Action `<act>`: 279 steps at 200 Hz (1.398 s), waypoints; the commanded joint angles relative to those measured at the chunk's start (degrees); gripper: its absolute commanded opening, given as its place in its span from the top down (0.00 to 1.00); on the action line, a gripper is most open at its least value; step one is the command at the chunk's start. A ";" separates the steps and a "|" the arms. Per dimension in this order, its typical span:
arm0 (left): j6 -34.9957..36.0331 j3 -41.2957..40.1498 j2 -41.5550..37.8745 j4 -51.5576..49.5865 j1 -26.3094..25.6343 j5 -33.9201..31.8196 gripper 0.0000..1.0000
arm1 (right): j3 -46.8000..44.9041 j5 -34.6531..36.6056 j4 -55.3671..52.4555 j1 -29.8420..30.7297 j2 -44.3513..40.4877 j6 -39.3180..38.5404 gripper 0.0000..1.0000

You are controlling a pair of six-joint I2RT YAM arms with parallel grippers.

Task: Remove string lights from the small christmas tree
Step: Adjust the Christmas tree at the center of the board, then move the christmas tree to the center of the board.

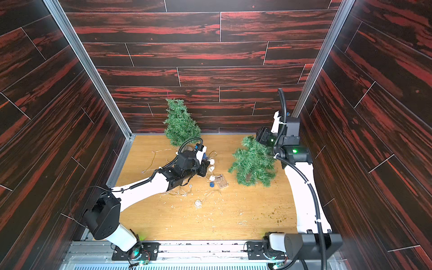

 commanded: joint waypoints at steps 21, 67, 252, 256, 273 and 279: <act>-1.15 -0.35 -2.01 1.66 -1.01 -0.99 0.91 | 0.59 -2.28 0.24 -1.31 4.80 -3.43 0.36; 1.53 -1.83 -3.84 3.98 -2.02 -2.11 0.79 | -1.96 -7.69 4.86 -3.53 5.08 -5.24 0.36; 5.18 14.13 5.98 11.07 -10.10 10.11 0.52 | 22.86 -25.12 6.02 -9.09 27.69 -7.93 0.34; 5.19 14.74 6.62 11.13 -10.38 10.22 0.53 | 23.71 -24.46 5.40 -9.09 27.83 -7.92 0.34; 5.14 16.36 9.82 11.57 -11.14 11.00 0.53 | 25.75 -23.28 4.07 -9.09 27.71 -7.83 0.34; 4.91 16.79 10.54 11.79 -11.29 11.19 0.53 | 26.11 -23.26 3.72 -9.13 27.66 -7.75 0.34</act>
